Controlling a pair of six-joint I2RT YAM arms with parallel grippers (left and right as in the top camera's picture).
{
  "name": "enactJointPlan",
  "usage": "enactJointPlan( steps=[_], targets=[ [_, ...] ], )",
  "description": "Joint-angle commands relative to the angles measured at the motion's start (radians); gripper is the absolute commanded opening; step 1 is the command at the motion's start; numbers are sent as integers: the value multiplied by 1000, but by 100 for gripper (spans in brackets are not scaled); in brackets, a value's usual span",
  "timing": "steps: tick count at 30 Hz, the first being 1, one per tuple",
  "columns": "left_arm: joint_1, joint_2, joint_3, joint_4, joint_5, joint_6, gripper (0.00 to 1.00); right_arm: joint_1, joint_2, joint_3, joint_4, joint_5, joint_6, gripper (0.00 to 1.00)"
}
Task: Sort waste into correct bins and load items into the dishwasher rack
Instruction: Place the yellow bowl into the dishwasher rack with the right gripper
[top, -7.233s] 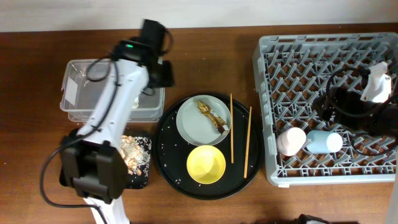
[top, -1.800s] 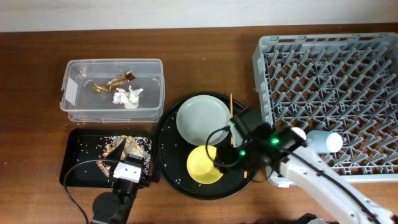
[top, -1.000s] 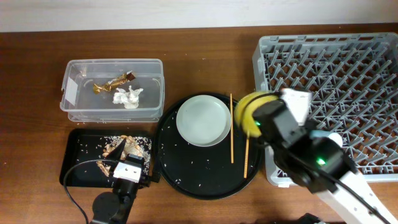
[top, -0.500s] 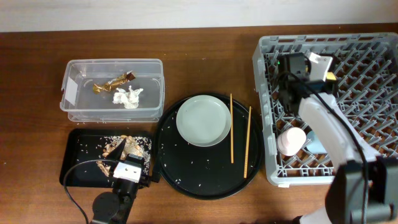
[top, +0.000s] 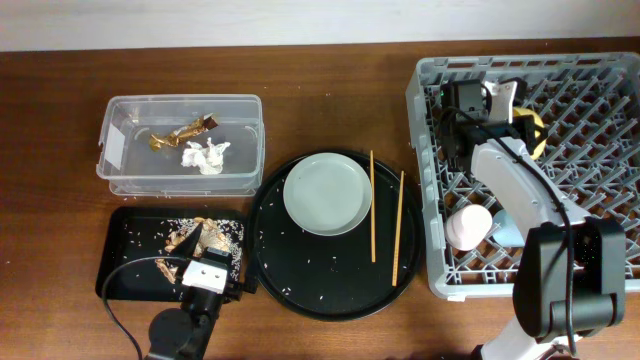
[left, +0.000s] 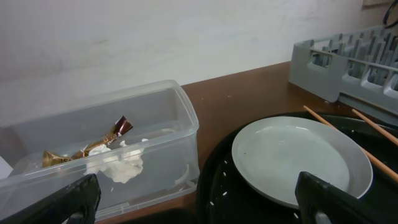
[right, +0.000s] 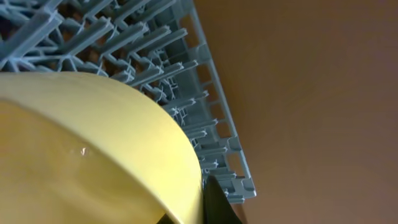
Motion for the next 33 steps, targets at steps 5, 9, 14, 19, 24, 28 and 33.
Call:
enactJointPlan(
  steps=[5, 9, 14, 19, 24, 28, 33],
  targets=[
    [-3, -6, -4, -3, 8, 13, 100, 72, 14, 17, -181, -411, 14, 39],
    [-3, -6, -4, -3, 8, 13, 100, 89, -5, 58, -302, -463, 179, 41],
    [-3, -6, -4, -3, 8, 13, 100, 84, -24, 170, -409, -541, 190, 18],
    [-3, -6, -4, -3, 8, 13, 100, 63, -25, 233, -475, -477, 266, 4],
    [-3, -6, -3, -3, 8, 13, 100, 17, -26, 238, -498, -320, 334, 4],
    [-3, -6, -3, -3, 8, 13, 100, -8, -26, 238, -497, -214, 358, 4],
    [-3, -6, -4, -3, 8, 13, 100, -8, -25, 238, -430, -135, 372, 4]
  ],
)
